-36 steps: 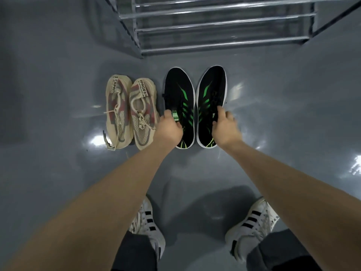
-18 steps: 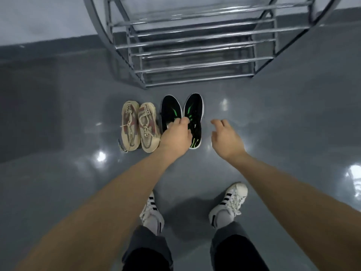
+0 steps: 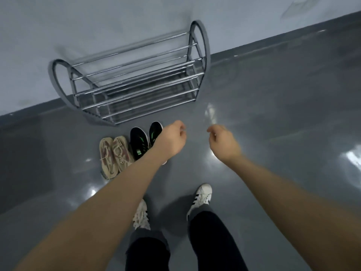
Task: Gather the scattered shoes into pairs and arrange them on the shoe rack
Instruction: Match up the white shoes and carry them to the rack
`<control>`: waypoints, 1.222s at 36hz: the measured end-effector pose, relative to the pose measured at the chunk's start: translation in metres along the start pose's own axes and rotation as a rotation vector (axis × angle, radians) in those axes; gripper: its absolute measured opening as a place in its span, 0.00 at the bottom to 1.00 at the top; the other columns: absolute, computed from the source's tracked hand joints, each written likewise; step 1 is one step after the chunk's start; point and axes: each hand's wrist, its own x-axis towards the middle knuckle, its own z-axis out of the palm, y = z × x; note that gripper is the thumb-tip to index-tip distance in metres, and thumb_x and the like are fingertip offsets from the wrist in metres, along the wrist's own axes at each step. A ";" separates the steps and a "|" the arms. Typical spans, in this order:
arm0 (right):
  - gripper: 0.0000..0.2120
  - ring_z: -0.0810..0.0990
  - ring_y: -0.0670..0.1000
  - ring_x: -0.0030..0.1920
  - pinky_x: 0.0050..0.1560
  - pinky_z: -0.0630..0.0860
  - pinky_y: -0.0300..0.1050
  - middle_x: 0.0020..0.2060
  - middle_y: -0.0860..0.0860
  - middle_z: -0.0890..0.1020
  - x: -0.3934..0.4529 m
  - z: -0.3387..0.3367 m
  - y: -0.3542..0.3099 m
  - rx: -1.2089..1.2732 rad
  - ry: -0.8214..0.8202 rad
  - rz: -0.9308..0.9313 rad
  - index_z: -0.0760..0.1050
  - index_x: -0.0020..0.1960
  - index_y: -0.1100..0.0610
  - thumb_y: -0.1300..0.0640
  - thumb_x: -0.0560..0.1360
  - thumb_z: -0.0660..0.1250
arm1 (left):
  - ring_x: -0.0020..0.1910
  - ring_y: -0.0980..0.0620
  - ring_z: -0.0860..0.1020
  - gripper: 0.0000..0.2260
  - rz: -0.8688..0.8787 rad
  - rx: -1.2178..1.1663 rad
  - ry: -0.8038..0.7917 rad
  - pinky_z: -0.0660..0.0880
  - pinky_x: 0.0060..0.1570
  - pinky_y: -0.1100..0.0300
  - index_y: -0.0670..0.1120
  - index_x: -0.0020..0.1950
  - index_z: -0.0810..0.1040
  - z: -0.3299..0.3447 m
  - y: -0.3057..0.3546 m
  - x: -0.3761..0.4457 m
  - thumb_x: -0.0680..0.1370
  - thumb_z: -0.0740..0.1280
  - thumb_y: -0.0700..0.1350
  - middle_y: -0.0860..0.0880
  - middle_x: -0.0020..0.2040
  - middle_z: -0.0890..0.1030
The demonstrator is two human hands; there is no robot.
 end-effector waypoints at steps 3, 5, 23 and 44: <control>0.14 0.76 0.59 0.56 0.53 0.73 0.52 0.60 0.55 0.75 -0.012 -0.026 0.012 0.038 0.054 0.030 0.74 0.60 0.59 0.61 0.79 0.55 | 0.47 0.44 0.79 0.12 0.005 0.011 -0.049 0.76 0.49 0.53 0.43 0.63 0.70 0.003 0.034 -0.004 0.81 0.55 0.43 0.44 0.55 0.77; 0.13 0.76 0.59 0.53 0.51 0.74 0.53 0.57 0.55 0.76 -0.021 -0.038 0.020 0.080 0.096 0.063 0.74 0.59 0.60 0.62 0.78 0.56 | 0.51 0.44 0.78 0.13 0.046 0.055 -0.075 0.76 0.51 0.53 0.43 0.64 0.70 0.006 0.050 -0.006 0.81 0.55 0.43 0.44 0.58 0.76; 0.12 0.76 0.54 0.46 0.50 0.74 0.52 0.51 0.56 0.81 -0.182 -0.099 0.053 0.544 0.586 0.574 0.76 0.56 0.59 0.63 0.77 0.56 | 0.52 0.46 0.77 0.10 0.517 0.291 -0.385 0.67 0.47 0.65 0.39 0.58 0.76 0.041 0.170 -0.071 0.79 0.60 0.39 0.41 0.55 0.80; 0.10 0.78 0.54 0.42 0.47 0.78 0.54 0.41 0.49 0.79 -0.500 -0.064 0.119 0.766 1.013 1.024 0.75 0.53 0.55 0.60 0.78 0.55 | 0.51 0.49 0.75 0.10 1.043 0.667 -0.814 0.69 0.48 0.61 0.43 0.57 0.76 0.201 0.288 -0.324 0.81 0.58 0.44 0.46 0.53 0.79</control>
